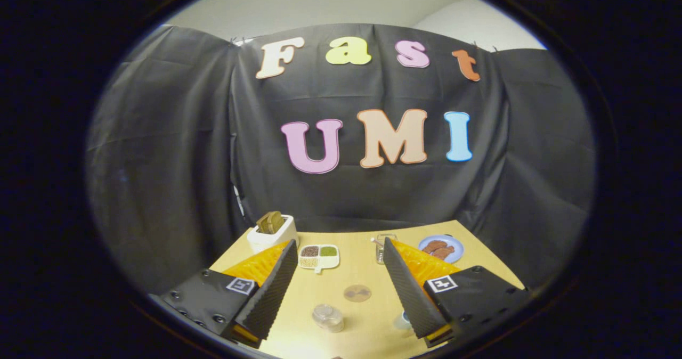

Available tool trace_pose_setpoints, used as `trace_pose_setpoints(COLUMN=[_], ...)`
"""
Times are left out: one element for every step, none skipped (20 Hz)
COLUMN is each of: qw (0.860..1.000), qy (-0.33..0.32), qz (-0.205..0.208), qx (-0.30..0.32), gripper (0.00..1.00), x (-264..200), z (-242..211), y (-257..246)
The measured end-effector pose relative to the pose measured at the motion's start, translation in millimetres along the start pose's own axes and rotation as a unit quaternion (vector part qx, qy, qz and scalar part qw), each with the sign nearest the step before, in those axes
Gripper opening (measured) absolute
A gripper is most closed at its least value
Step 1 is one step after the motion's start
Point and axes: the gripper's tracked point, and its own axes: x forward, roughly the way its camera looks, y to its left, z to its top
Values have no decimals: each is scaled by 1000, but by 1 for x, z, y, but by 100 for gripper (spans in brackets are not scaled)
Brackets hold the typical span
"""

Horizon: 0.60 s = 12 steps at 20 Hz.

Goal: Take the bottle from table, then pour the juice into the cup, finally place the bottle on the coaster

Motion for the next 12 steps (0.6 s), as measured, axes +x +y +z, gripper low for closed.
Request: trace_pose_setpoints(qw=[1000,1000,999,999,999,998,998,998,998,997,997,996], qy=[0,0,-1,-1,2,6,12,16,22,31,39,45], qz=[-10,-19,-29,-37,-43,-49,-54,-55,-57,-59,-61,-65], qx=[8,15,21,24,26,27,28,29,30,32,35,38], gripper=[100,100,100,100,100,100,100,100,100,100,100,100], x=[-2,-5,-9,-12,-15,-19,-23,-25,-26,-28,-29,-30], z=[-3,-10,-14,-20,-27,-37,-45,-54,-62,-72,-82,-89], y=[0,1,1,3,6,9,13,18,23,28,33,37])
